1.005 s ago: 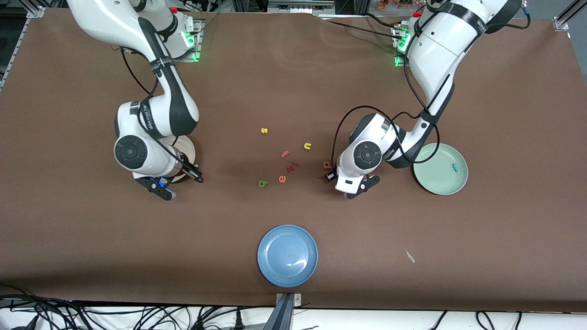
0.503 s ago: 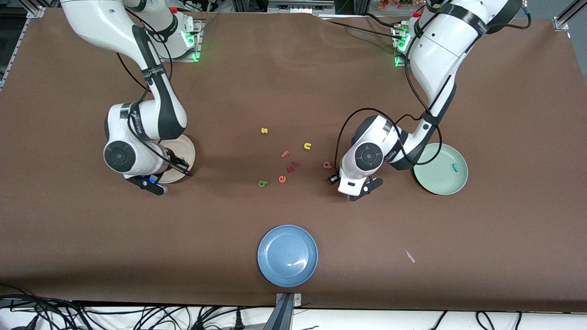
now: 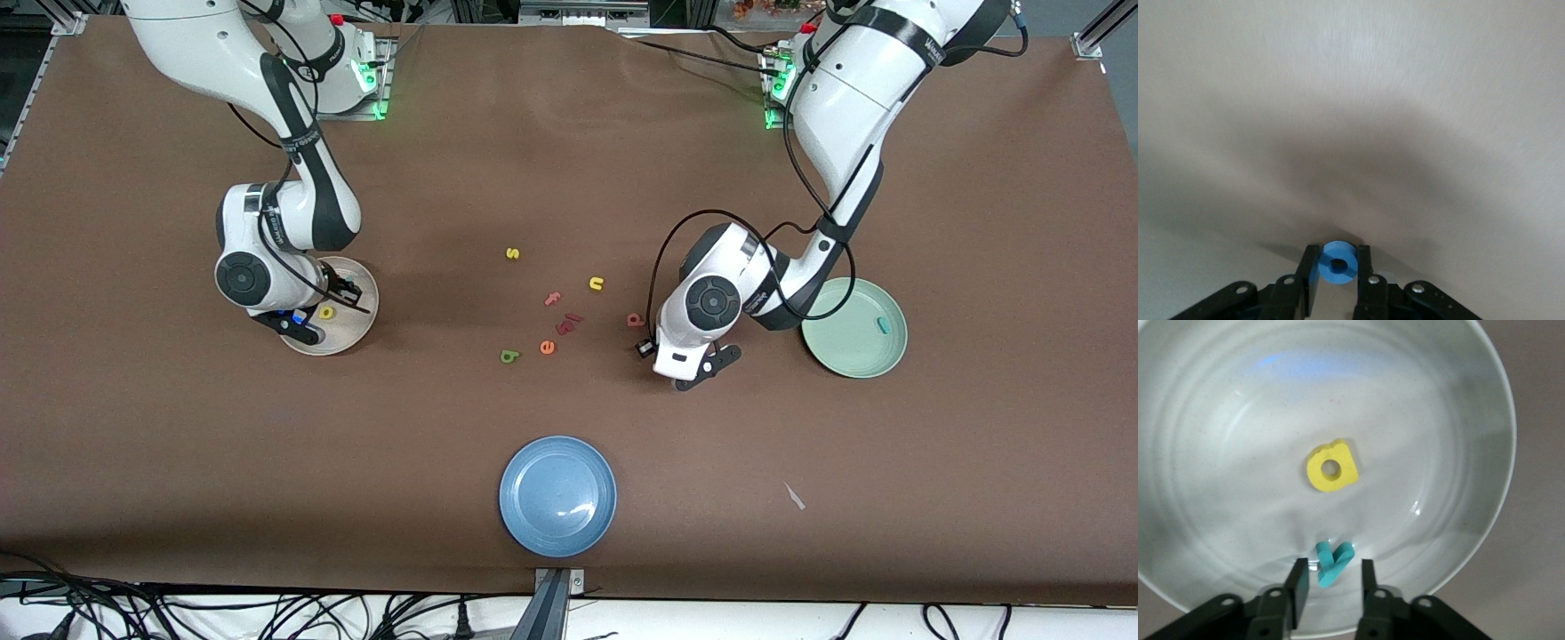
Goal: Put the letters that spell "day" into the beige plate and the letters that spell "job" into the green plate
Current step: 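Place the cyan y on the cream plate while the left gripper carries blue o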
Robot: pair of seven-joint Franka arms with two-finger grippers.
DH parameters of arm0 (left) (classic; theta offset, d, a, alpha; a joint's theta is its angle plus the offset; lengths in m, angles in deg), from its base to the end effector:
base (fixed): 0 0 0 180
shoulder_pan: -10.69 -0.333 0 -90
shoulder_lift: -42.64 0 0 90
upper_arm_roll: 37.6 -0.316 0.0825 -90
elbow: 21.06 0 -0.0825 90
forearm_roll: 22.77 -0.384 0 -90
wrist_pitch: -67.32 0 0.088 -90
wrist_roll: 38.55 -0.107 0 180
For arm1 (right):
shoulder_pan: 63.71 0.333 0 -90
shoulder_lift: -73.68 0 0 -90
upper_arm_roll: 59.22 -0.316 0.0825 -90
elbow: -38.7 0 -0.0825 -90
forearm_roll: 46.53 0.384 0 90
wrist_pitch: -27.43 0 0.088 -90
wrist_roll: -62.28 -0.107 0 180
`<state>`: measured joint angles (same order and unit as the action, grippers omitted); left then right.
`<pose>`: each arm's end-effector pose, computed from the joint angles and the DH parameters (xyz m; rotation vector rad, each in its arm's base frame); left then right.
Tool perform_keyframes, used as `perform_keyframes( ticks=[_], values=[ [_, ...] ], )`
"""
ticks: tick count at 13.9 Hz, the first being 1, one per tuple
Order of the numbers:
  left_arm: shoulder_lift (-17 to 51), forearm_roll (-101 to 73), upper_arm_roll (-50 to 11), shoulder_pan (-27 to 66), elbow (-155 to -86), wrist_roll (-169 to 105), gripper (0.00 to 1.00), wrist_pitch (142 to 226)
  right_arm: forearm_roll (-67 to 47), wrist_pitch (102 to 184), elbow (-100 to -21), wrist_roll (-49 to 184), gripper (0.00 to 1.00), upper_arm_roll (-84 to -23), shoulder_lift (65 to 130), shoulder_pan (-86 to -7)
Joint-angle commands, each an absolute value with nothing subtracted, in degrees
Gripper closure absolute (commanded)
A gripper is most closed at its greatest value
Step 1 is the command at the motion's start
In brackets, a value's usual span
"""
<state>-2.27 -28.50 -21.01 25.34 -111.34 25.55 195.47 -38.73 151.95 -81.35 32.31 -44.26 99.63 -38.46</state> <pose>0.6034 -0.3325 0.1845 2.9802 0.8881 -0.2444 0.5317 0.0986 0.1848 2.8920 -0.6410 -0.4880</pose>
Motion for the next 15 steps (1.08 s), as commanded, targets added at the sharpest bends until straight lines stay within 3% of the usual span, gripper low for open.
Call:
perform_keyframes(
  ticks=[1, 5, 7, 10, 15],
  values=[
    [4.9, -29.9, -20.4, 21.9, -110.7, 23.2, 1.00, 187.4, -38.2, 151.7, -82.2, 32.4, 0.00, -44.4, 96.8, -38.3],
    [10.2, -27.4, -20.5, 12.7, -111.6, 5.5, 1.00, 173.1, -38.1, 149.7, -75.3, 28.6, 0.00, -45.9, 96.7, -37.5],
    [10.6, -27.9, -20.5, 6.2, -113.5, -5.7, 1.00, 170.2, -38.1, 149.4, -69.6, 20.8, 0.00, -48.2, 97.9, -36.0],
    [8.5, -31.5, -20.6, -0.6, -117.0, -17.8, 1.00, 172.7, -37.9, 149.6, -60.2, 10.6, 0.00, -50.4, 103.5, -34.1],
    [5.2, -31.9, -20.6, -4.0, -122.0, -20.7, 0.99, 181.7, -38.0, 150.2, -45.2, -5.3, 0.00, -55.8, 113.9, -34.2]
  ],
)
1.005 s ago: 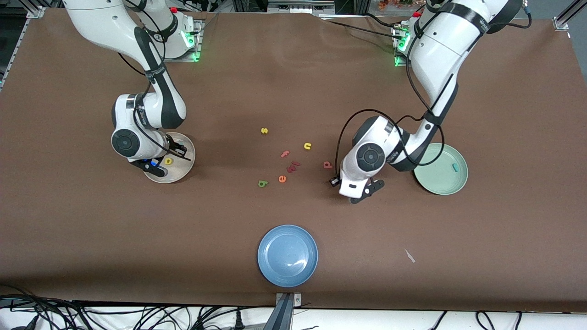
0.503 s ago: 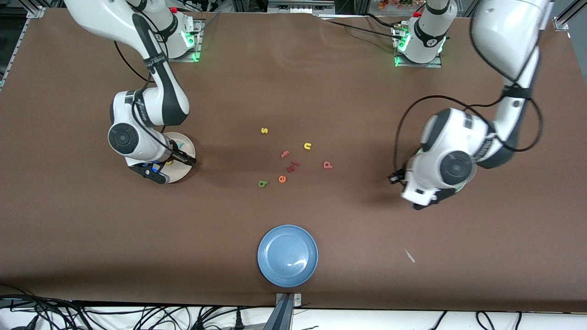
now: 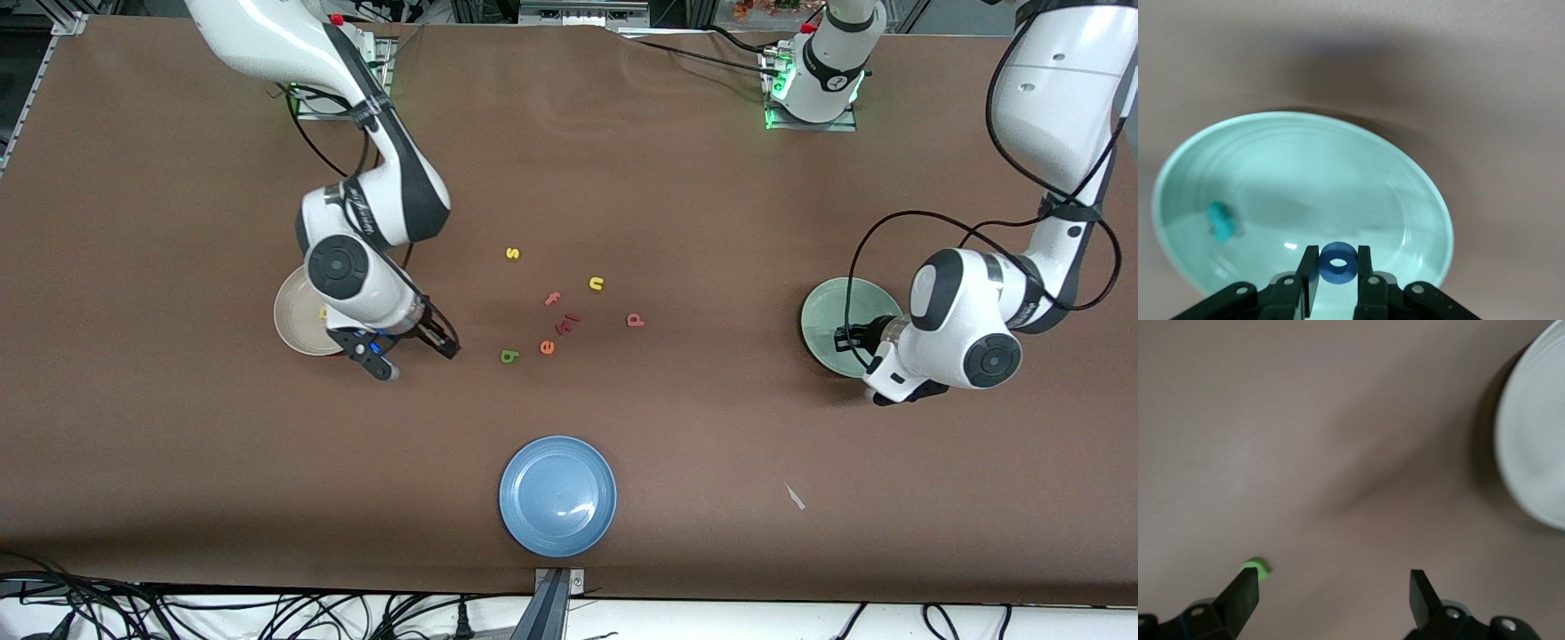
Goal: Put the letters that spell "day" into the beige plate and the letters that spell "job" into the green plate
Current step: 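Release the blue o on the green plate while the right gripper grasps green letter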
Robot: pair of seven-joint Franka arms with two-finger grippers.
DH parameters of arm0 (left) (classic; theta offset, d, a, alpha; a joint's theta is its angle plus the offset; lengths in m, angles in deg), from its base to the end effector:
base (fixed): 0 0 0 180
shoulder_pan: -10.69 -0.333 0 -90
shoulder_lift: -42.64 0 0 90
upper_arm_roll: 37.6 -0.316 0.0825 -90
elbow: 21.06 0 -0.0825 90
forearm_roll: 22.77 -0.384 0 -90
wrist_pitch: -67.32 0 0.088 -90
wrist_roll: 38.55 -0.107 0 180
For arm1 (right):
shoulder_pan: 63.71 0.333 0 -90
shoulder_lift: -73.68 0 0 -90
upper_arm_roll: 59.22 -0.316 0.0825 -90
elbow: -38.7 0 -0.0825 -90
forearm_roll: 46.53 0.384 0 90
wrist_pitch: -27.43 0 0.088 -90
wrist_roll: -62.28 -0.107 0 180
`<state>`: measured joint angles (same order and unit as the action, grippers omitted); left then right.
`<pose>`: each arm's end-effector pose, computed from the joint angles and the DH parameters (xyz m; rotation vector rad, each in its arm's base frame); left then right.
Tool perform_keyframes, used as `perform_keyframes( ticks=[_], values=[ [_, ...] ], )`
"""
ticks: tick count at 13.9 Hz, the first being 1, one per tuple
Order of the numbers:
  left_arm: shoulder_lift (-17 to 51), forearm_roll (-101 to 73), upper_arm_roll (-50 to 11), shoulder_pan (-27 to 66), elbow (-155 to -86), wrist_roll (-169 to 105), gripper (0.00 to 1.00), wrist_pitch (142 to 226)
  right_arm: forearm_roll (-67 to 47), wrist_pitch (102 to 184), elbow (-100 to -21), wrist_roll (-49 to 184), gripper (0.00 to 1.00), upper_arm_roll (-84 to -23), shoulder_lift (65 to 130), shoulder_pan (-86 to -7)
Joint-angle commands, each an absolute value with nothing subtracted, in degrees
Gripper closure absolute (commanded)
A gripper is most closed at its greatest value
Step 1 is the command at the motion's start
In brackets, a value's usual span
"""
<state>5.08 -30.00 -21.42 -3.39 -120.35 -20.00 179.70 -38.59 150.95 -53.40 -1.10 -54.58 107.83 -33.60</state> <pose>0.6201 -0.0043 0.1887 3.0545 0.3627 -0.6302 0.6149 0.3069 0.2778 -2.9173 1.1114 0.1242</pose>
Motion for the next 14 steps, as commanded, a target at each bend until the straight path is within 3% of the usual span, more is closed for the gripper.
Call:
perform_keyframes(
  ticks=[1, 2, 3, 4, 5, 9, 12, 14],
  values=[
    [4.8, -32.5, -20.8, -4.1, -122.1, -20.7, 0.96, 181.8, -38.1, 150.7, -43.0, -7.4, 0.00, -56.8, 116.2, -34.2],
    [4.6, -34.9, -20.8, -4.3, -122.1, -20.7, 0.82, 181.7, -38.1, 152.8, -40.6, -9.2, 0.00, -57.2, 118.7, -34.2],
    [4.7, -35.3, -20.6, -4.6, -122.0, -20.7, 0.52, 181.5, -38.1, 155.8, -38.6, -10.7, 0.00, -57.4, 120.9, -34.2],
    [5.1, -35.3, -20.6, -4.6, -121.8, -20.7, 0.08, 181.1, -38.1, 157.7, -37.4, -12.5, 0.01, -58.2, 122.4, -34.2],
    [6.0, -35.3, -20.5, -4.6, -121.3, -20.5, 0.00, 180.4, -38.1, 158.4, -37.2, -13.3, 0.03, -58.9, 123.2, -34.2],
    [12.5, -29.5, -15.7, -4.2, -118.8, -17.0, 0.00, 174.0, -38.2, 158.8, -37.5, -16.9, 0.08, -59.1, 124.7, -32.3],
    [12.8, -26.2, -9.3, -2.2, -118.6, -0.7, 0.00, 174.9, -38.2, 158.8, -37.6, -18.0, 0.12, -59.1, 125.4, -31.8],
    [11.5, -26.3, -8.9, 3.4, -118.7, 9.5, 0.00, 180.0, -38.2, 158.8, -37.7, -18.2, 0.15, -59.1, 125.6, -31.4]
  ],
)
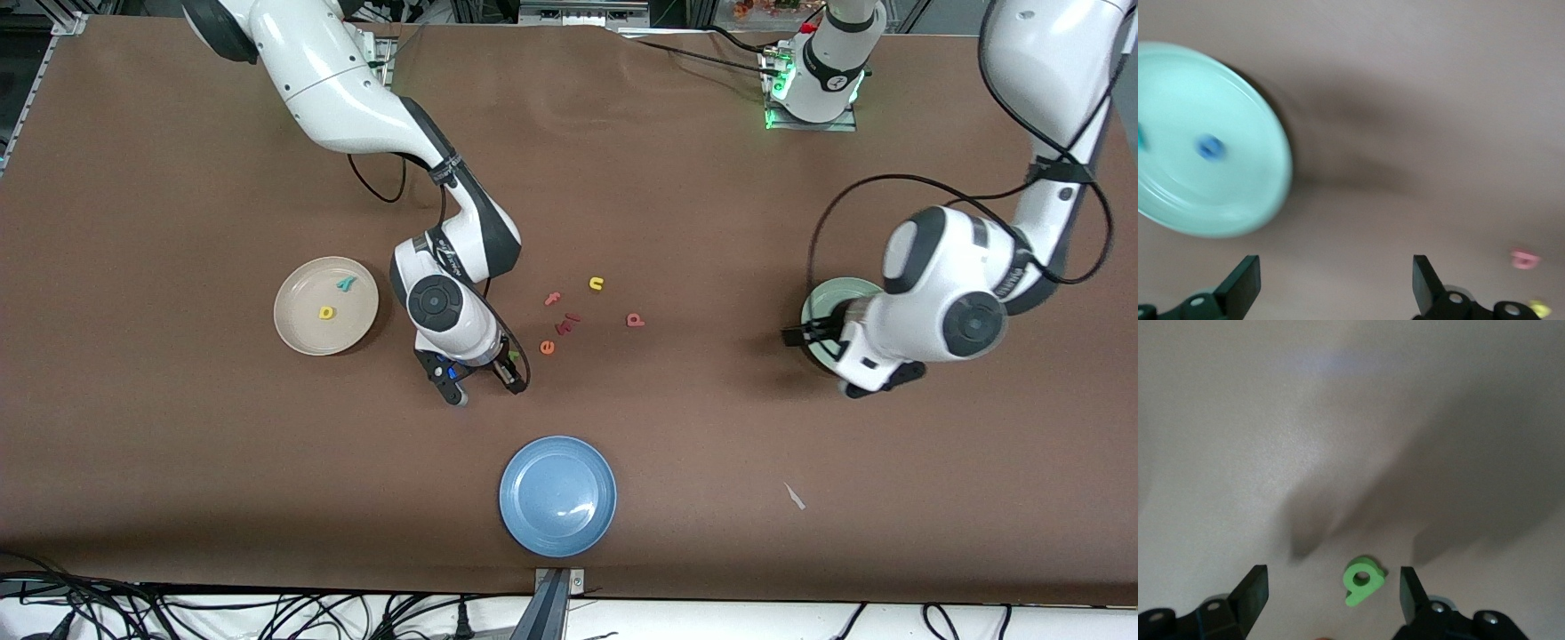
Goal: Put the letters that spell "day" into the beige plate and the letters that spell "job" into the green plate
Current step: 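Release the blue o on the green plate while the right gripper grasps green letter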
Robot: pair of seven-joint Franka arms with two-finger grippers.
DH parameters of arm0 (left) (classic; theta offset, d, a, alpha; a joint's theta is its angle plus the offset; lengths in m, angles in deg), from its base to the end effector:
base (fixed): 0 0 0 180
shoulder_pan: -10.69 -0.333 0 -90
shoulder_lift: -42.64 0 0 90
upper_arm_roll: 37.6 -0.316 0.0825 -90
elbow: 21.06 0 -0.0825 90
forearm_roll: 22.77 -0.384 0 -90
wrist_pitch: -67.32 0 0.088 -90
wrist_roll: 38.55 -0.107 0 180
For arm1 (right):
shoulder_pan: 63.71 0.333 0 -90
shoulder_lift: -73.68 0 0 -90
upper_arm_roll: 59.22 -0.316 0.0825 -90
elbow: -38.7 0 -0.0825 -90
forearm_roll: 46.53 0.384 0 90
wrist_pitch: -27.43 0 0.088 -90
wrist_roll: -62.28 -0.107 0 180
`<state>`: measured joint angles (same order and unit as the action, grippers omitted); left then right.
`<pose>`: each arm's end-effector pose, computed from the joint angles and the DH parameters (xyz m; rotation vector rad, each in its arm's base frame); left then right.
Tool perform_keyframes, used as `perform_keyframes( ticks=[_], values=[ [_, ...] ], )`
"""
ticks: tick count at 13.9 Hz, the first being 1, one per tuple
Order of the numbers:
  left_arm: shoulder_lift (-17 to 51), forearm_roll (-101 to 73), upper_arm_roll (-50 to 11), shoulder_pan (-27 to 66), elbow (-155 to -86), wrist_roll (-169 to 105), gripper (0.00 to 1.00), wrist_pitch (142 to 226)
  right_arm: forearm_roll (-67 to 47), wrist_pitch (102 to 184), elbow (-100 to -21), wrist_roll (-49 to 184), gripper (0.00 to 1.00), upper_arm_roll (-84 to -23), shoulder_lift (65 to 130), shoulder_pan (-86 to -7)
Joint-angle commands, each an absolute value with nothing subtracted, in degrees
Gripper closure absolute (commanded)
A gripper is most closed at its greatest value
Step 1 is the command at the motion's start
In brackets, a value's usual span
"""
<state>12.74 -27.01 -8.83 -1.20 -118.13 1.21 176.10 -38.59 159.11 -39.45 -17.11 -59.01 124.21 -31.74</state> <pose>0.6201 -0.1507 0.3063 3.0058 0.5972 -0.4752 0.6284 0.3932 0.1925 -2.7235 1.3484 0.0843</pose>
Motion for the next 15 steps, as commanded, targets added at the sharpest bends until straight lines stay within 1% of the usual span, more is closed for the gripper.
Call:
perform_keyframes(
  ticks=[1, 4, 5, 6, 7, 8, 9, 10, 11, 12, 13, 15],
  values=[
    [10.5, -26.4, -8.9, 6.1, -118.7, 13.3, 0.00, 183.1, -38.3, 158.8, -37.8, -18.2, 0.17, -59.1, 125.8, -31.3],
    [7.1, -26.7, -9.6, 14.4, -118.6, 23.1, 0.01, 193.4, -38.7, 158.7, -38.0, -18.2, 0.20, -59.1, 126.1, -31.0],
    [5.8, -27.9, -10.1, 16.6, -118.6, 25.3, 0.02, 195.6, -38.7, 158.6, -38.2, -18.1, 0.24, -59.1, 126.2, -30.9],
    [4.8, -30.2, -10.8, 18.4, -118.5, 27.1, 0.03, 196.9, -38.7, 158.5, -38.5, -18.1, 0.25, -59.1, 126.1, -30.8],
    [3.7, -32.8, -11.6, 19.9, -118.5, 28.3, 0.04, 197.7, -38.7, 158.2, -38.6, -18.1, 0.29, -59.1, 126.1, -30.7],
    [3.0, -34.8, -11.8, 20.5, -118.4, 28.9, 0.07, 198.0, -38.8, 158.2, -39.0, -18.1, 0.34, -59.1, 126.1, -30.7],
    [2.2, -35.8, -11.8, 20.5, -117.8, 28.9, 0.12, 198.1, -38.9, 158.2, -39.3, -18.1, 0.41, -59.1, 126.1, -30.7],
    [1.2, -36.0, -11.8, 20.9, -116.4, 28.8, 0.15, 198.0, -39.0, 158.2, -39.3, -17.8, 0.51, -59.1, 126.0, -30.6],
    [0.4, -36.0, -11.8, 21.4, -115.8, 28.6, 0.19, 198.0, -39.1, 158.2, -39.3, -17.2, 0.64, -59.1, 125.9, -30.5],
    [-0.2, -36.6, -11.8, 21.7, -115.7, 28.3, 0.23, 198.0, -39.1, 158.1, -39.3, -17.0, 0.73, -59.1, 125.8, -30.5],
    [-0.8, -38.4, -11.8, 21.7, -115.7, 28.5, 0.23, 198.0, -39.1, 157.5, -39.3, -16.7, 0.80, -59.0, 125.6, -30.6],
    [-2.1, -39.6, -11.8, 21.8, -114.9, 28.9, 0.23, 198.0, -39.2, 154.3, -39.0, -14.2, 0.84, -58.8, 124.6, -30.9]
  ],
)
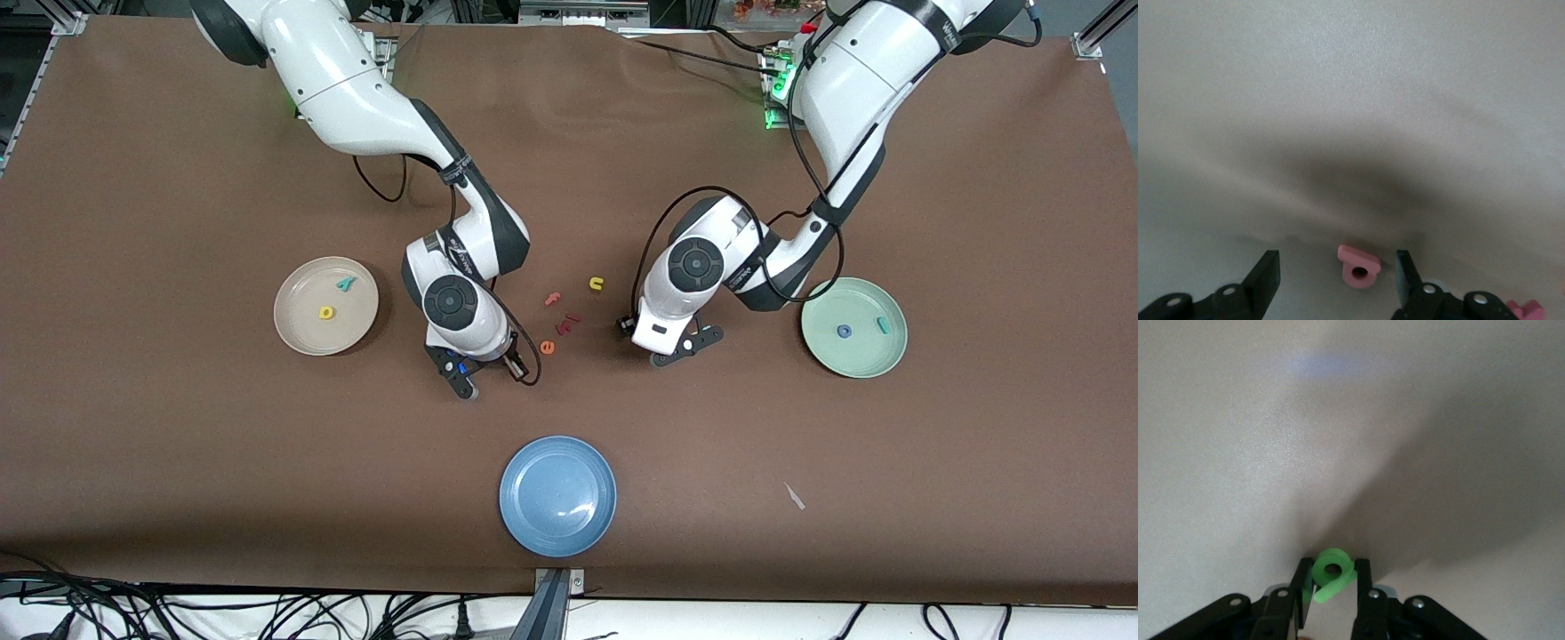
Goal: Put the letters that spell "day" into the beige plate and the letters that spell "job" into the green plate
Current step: 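Carry the green letter toward the cream plate while the left gripper grasps pink letter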
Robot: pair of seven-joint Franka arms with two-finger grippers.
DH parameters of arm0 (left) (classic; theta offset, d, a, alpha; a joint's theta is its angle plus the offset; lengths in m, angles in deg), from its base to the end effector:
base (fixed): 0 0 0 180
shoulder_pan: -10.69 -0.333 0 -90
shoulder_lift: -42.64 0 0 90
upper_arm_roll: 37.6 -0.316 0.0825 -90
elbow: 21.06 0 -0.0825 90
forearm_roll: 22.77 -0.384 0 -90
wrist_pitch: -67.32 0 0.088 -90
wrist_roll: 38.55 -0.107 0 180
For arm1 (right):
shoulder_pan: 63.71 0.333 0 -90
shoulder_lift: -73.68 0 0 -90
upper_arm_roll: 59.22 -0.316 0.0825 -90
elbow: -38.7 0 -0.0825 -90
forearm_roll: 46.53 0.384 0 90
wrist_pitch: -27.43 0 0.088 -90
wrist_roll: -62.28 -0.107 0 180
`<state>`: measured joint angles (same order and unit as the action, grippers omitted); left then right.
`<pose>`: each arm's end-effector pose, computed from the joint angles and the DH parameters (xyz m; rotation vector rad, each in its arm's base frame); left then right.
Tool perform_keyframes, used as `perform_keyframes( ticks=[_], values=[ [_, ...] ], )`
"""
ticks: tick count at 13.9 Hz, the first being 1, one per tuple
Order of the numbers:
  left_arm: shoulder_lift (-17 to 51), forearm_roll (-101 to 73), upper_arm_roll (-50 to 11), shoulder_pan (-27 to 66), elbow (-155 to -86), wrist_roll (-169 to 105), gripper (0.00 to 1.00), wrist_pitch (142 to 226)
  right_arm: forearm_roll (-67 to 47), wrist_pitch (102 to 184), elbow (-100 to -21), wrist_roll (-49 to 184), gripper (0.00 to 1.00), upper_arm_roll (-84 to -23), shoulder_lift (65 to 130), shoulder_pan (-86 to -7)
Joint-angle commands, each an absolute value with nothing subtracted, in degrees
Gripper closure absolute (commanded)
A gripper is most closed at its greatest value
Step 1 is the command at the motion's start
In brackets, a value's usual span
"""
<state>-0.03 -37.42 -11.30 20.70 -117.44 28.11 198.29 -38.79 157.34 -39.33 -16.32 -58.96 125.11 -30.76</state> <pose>0.5620 -0.3668 0.1965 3.0213 0.6963 -0.1975 0.6175 0.4012 0.1790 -2.7792 1.3184 0.1207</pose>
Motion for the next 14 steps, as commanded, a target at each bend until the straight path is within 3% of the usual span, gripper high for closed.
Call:
perform_keyframes(
  ticks=[1, 6, 10, 14],
  values=[
    [-2.4, -39.6, -11.8, 21.8, -113.9, 28.9, 0.23, 198.0, -39.2, 152.3, -39.0, -12.3, 0.84, -58.5, 123.6, -31.2],
    [-3.1, -39.6, -11.8, 21.8, -113.0, 28.5, 0.23, 198.0, -38.1, 138.3, -39.3, 3.5, 0.84, -53.3, 116.8, -33.4],
    [-3.1, -39.6, -11.8, 22.6, -112.9, 28.3, 0.17, 198.0, -35.5, 131.3, -43.4, 19.7, 0.84, -52.4, 109.7, -39.7],
    [-3.1, -39.6, -11.8, 22.6, -112.7, 28.1, 0.04, 198.0, -35.5, 133.7, -57.7, 33.2, 0.84, -46.4, 101.7, -39.7]
  ],
)
